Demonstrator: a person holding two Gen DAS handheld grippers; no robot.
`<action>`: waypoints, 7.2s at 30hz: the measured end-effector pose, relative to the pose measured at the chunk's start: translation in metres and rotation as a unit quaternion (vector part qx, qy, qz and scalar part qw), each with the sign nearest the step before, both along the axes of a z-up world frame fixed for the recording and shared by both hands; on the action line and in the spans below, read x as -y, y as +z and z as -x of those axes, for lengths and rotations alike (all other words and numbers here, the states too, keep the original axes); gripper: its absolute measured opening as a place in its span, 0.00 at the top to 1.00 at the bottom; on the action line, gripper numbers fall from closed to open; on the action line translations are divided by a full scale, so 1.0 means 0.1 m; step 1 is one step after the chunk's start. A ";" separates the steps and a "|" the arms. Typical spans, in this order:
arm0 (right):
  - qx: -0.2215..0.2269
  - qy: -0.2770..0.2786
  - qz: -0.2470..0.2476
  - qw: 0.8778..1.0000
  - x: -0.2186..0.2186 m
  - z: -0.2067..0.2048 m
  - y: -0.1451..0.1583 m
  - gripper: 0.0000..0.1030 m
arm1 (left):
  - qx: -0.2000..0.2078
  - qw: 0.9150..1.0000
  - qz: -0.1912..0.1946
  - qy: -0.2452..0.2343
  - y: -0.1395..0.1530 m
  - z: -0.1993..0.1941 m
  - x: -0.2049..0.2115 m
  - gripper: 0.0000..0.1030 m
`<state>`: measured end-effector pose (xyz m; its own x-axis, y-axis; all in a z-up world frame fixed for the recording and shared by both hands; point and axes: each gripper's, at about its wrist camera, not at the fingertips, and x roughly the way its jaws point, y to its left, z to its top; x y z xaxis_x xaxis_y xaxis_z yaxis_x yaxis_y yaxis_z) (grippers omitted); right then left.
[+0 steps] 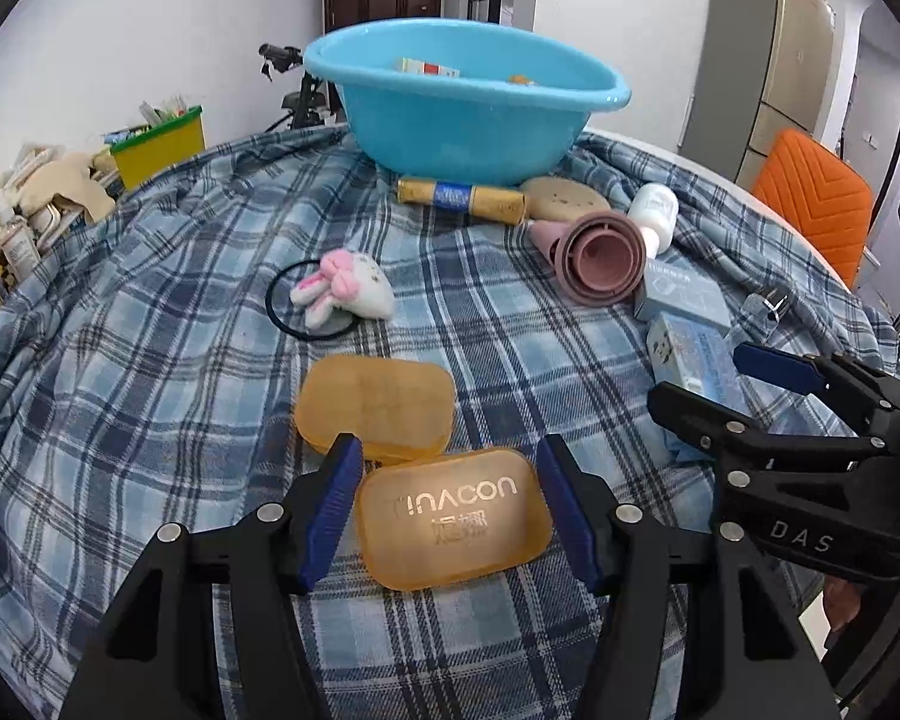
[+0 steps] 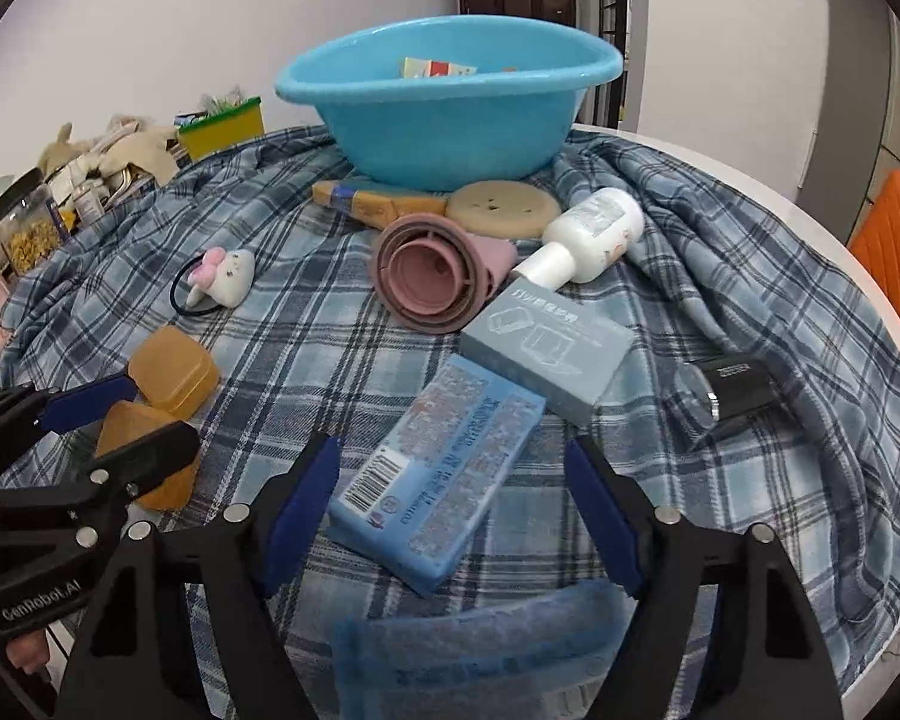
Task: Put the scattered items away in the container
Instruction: 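Close the left gripper on an orange soap dish while the right gripper closes on a light-blue box, then lift the held soap dish and light-blue box off the cloth, then carry the soap dish and light-blue box up toward the light-blue basin, then lower the soap dish and light-blue box into the basin with both grippers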
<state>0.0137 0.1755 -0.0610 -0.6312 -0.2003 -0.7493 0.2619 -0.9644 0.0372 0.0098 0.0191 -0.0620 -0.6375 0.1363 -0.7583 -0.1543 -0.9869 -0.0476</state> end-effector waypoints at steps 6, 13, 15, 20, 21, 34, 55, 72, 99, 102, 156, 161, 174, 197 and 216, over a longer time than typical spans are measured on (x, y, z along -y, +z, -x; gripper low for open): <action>0.004 -0.003 -0.009 1.000 0.02 0.01 -0.05 0.50 | -0.002 1.000 0.001 0.005 -0.04 -0.03 -0.02 0.37; 0.002 -0.006 -0.003 1.000 -0.03 -0.04 -0.02 0.62 | 0.003 1.000 0.001 0.019 0.01 -0.12 -0.02 0.37; 0.002 -0.007 -0.002 1.000 -0.05 -0.05 -0.02 0.62 | 0.004 1.000 0.006 0.025 0.01 -0.14 -0.03 0.29; -0.004 -0.016 0.014 1.000 -0.08 -0.06 -0.03 0.54 | 0.015 0.999 0.009 0.034 -0.12 -0.11 -0.05 0.24; -0.005 -0.018 0.016 1.000 -0.09 -0.06 -0.02 0.49 | 0.008 0.999 0.011 0.036 -0.12 -0.13 -0.05 0.24; -0.012 -0.029 0.011 0.999 -0.11 -0.08 0.01 0.49 | -0.017 0.999 0.007 0.050 -0.06 -0.18 0.00 0.24; -0.021 -0.023 -0.009 0.999 -0.08 -0.15 0.03 0.63 | -0.033 0.997 0.023 0.059 -0.03 -0.22 0.00 0.37; -0.059 -0.032 0.002 0.998 -0.14 -0.17 0.27 0.63 | -0.103 0.992 0.015 0.068 0.35 -0.21 0.13 0.37; -0.102 -0.041 0.017 0.994 -0.33 -0.11 0.73 0.79 | -0.187 0.979 0.016 0.075 1.01 -0.13 0.10 0.37; -0.064 -0.031 -0.006 0.997 -0.28 -0.13 0.41 0.79 | -0.153 0.985 0.018 0.073 0.74 -0.12 0.10 0.37; -0.195 -0.029 -0.005 0.980 -0.05 -0.22 1.25 0.64 | -0.229 0.971 0.015 0.060 1.29 -0.14 -0.02 0.37; -0.209 -0.026 -0.002 0.977 -0.04 -0.21 1.37 0.64 | -0.237 0.970 0.016 0.059 1.40 -0.11 -0.04 0.37; -0.216 -0.003 0.013 0.976 -0.02 -0.06 1.46 0.64 | -0.232 0.972 0.008 0.039 1.46 0.09 -0.11 0.37; -0.260 0.003 0.026 0.965 0.02 1.12 1.94 0.64 | -0.254 0.967 -0.004 0.028 1.87 1.62 -0.06 0.37; -0.212 -0.013 0.023 0.977 0.11 2.27 2.00 0.64 | -0.211 0.976 -0.018 0.043 2.01 2.96 -0.17 0.37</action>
